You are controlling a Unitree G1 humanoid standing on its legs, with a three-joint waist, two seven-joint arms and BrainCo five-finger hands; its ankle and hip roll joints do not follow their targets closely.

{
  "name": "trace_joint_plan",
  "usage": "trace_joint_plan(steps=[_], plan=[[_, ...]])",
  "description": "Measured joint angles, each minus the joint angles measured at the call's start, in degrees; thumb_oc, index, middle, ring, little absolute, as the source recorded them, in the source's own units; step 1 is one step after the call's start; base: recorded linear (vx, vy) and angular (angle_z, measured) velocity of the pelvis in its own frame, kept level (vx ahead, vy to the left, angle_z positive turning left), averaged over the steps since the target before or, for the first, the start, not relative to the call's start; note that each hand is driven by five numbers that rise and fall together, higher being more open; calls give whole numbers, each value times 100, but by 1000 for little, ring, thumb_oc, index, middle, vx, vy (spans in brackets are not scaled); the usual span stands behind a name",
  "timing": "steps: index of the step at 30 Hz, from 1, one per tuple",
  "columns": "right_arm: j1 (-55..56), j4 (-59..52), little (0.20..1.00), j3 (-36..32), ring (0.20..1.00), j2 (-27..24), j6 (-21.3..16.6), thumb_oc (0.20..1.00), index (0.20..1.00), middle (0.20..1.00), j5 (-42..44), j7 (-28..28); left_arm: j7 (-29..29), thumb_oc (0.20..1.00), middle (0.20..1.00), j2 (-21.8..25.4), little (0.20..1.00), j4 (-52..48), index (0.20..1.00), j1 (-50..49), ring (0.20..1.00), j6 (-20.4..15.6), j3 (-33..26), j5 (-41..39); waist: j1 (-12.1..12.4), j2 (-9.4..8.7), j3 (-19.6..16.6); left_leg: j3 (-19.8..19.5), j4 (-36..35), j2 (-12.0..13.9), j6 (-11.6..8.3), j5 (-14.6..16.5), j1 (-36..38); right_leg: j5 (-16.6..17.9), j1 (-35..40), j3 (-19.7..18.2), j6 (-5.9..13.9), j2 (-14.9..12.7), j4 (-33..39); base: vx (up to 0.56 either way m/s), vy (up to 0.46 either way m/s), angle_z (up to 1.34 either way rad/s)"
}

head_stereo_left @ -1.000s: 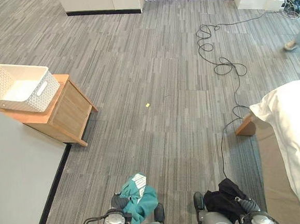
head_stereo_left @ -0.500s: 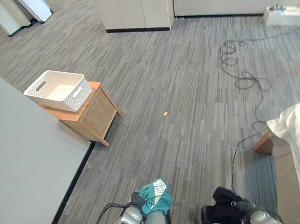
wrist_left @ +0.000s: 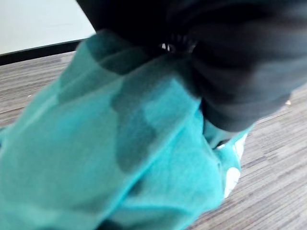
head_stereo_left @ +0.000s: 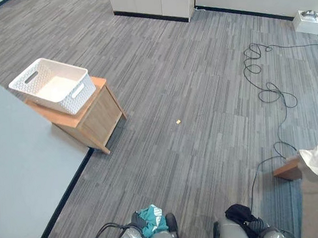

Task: Tidy up the quilt and then pick up the clothes from the bed and put them into the laundry hamper.

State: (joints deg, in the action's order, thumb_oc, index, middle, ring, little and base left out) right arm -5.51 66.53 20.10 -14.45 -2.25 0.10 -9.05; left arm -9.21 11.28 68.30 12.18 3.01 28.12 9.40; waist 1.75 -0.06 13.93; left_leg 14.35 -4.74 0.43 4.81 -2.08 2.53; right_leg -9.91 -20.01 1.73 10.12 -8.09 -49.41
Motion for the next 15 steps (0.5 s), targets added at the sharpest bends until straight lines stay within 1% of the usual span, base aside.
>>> trace_joint_plan(steps=[1, 2, 3, 4, 5, 6, 7, 8, 9, 10, 11, 12, 13, 14, 15], plan=[[1, -188, 200, -4, 200, -82, -17, 200, 200, 200, 4, -37, -3, 200, 200, -99, 200, -66, 200, 119, 200, -5, 31, 26, -154, 80, 48, -134, 3, 31, 37, 103, 103, -43, -70, 112, -72, 37, 458, 408, 7, 62], [5, -325, 200, 40, 200, -170, -57, 200, 200, 200, 3, -52, -22, 200, 200, -117, 200, -108, 200, 219, 200, -16, 25, 37, -178, 110, 66, -190, 1, 39, 36, 186, 219, -24, -247, 111, -91, 64, 840, 681, -115, 94], [-4, -456, 200, 43, 200, -200, -62, 200, 200, 200, 5, -61, -39, 200, 200, -206, 200, -232, 200, 368, 200, -57, 12, 40, -314, 132, 138, -345, 3, 97, 2, 405, 551, 37, -349, 222, -159, 128, 1793, 856, -166, 76], [5, -520, 200, 48, 200, -212, -66, 200, 200, 200, 6, -63, -70, 200, 200, -251, 200, -250, 200, 382, 200, -65, 52, 40, -348, 164, 174, -470, 5, 155, -36, 600, 727, 134, -283, 270, -226, 190, 2591, 1103, -241, 121], [-69, -510, 200, 41, 200, -229, -108, 200, 200, 200, 14, -65, -69, 200, 200, -263, 200, -177, 200, 596, 200, -61, 82, 53, -460, 184, 183, -832, -4, 250, -271, 847, 803, 457, -79, -27, -168, 203, 5046, 845, -205, 93], [-109, -502, 200, 37, 200, -229, -103, 200, 200, 200, 15, -63, -64, 200, 200, -246, 200, -195, 200, 706, 200, -79, 95, 62, -475, 158, 216, -893, -16, 288, -365, 943, 869, 454, -201, -133, -186, 152, 5446, 1051, -289, 117], [-126, -483, 200, 35, 200, -212, -75, 200, 200, 200, 14, -57, -54, 200, 200, -242, 200, -126, 200, 711, 200, -141, 79, 89, -543, 197, 238, -1080, -21, 443, -555, 1178, 1068, 499, -222, -262, -166, 102, 5318, 610, -205, 82], [-79, -479, 200, 27, 200, -190, -46, 200, 200, 200, 14, -53, -50, 200, 200, -238, 200, -63, 200, 669, 200, -138, 83, 90, -618, 198, 230, -1197, -12, 522, -620, 1300, 1258, 490, -123, -324, -179, 90, 4946, 580, -217, 72], [-39, -430, 200, -41, 200, -209, -24, 200, 200, 200, 17, -31, -53, 200, 200, -292, 200, 48, 200, 602, 200, -133, 48, 91, -628, 293, 263, -1236, 86, 671, -716, 1407, 1557, 1168, -105, -288, -191, 228, 4579, 384, -207, 49], [-138, -315, 200, -87, 200, -259, -25, 200, 200, 200, 3, -27, -53, 200, 200, -401, 200, 192, 200, 472, 200, -131, -96, 93, -632, 350, 235, -1174, 896, 890, -972, 1213, 1450, 1604, -40, -199, -335, 401, 4058, 489, -336, 29], [-196, -220, 200, -163, 200, -277, -48, 200, 200, 200, -1, -27, -51, 200, 200, -466, 200, 231, 200, 422, 200, -145, -203, 91, -635, 358, 217, -1252, 1601, 1003, -1092, 1044, 1206, 1611, 85, -132, -346, 427, 3984, 404, -405, 30], [-209, -188, 200, -171, 200, -308, -52, 200, 200, 200, -3, -22, -58, 200, 200, -533, 200, 269, 200, 414, 200, -173, -233, 91, -644, 362, 196, -1311, 2255, 1057, -1197, 986, 900, 1630, 199, -28, -381, 446, 4008, 374, -424, 39], [-238, -233, 200, -182, 200, -392, -50, 200, 200, 200, -3, -23, -47, 200, 200, -627, 200, 264, 200, 318, 200, -181, -370, 87, -569, 352, 199, -1518, 3584, 1112, -1273, 264, 154, 1587, 397, 142, -819, 486, 4001, 435, -420, 69], [-222, -190, 200, -151, 200, -478, 16, 200, 200, 200, -4, -16, -56, 200, 200, -691, 200, 114, 200, 314, 200, -271, -413, 77, -291, 210, 306, -1794, 5713, 1123, -1216, -1101, -1302, 1409, 706, 349, -1280, 546, 4085, 513, -348, 55], [-233, -170, 200, -83, 200, -468, 42, 200, 200, 200, -4, -37, -69, 200, 200, -640, 200, 23, 200, 342, 200, -276, -389, 69, -156, 152, 381, -1646, 6122, 1073, -1071, -778, -1693, 1395, 968, 410, -1340, 535, 4234, 575, -243, 51]])
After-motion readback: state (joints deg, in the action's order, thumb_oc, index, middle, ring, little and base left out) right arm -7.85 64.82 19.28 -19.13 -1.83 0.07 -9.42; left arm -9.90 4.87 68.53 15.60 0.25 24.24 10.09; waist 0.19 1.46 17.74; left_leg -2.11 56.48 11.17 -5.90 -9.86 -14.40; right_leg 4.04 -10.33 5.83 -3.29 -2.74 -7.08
